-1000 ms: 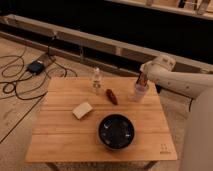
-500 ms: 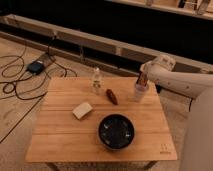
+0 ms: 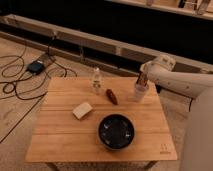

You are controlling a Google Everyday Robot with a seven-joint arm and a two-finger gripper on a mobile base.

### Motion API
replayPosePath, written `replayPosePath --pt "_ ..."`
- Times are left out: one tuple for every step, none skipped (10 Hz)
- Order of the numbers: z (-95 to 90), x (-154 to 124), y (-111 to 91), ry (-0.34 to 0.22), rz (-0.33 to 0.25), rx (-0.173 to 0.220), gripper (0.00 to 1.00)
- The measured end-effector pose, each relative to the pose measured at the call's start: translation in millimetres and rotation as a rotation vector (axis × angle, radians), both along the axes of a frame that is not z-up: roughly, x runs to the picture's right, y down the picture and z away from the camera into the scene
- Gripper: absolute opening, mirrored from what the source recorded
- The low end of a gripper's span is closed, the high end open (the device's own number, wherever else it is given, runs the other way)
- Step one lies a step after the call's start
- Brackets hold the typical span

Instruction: Place the eraser in the ceramic cup

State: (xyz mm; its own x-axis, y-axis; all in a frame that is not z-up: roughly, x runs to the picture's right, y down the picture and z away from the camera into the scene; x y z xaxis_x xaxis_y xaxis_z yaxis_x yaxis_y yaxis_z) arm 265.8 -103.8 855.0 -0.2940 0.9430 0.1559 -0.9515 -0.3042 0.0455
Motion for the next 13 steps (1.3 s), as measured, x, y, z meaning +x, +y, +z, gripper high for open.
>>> replayPosePath --pt "-0.1 0.0 -0.1 0.0 0.0 0.0 0.16" --pt "-0.1 0.1 -0.1 0.0 0.0 0.0 0.25" --pt "-0.1 0.0 -0.1 0.0 0.0 0.0 0.36" --pt "-0.1 0.0 -0.2 0.0 0.0 0.0 0.46" --pt "-0.1 0.0 -0.1 0.0 0.0 0.0 0.58" --pt "-0.1 0.0 -0.2 0.0 0.0 0.0 0.66" --pt "0.0 0.0 -0.1 0.0 0.0 0.0 0.74" --pt "-0.1 0.0 -0.2 0.0 0.0 0.0 0.79" --pt "0.0 0.0 -0.1 0.0 0.0 0.0 0.8" --pt "-0.1 0.0 -0.2 0.0 0.0 0.0 0.8" --pt "-0.2 0.0 -0.3 0.0 0.0 0.0 0.8" --pt "-0.1 0.0 -0.2 0.0 0.0 0.0 0.8" --pt "-0.2 0.0 -0.3 0.0 0.0 0.0 0.8"
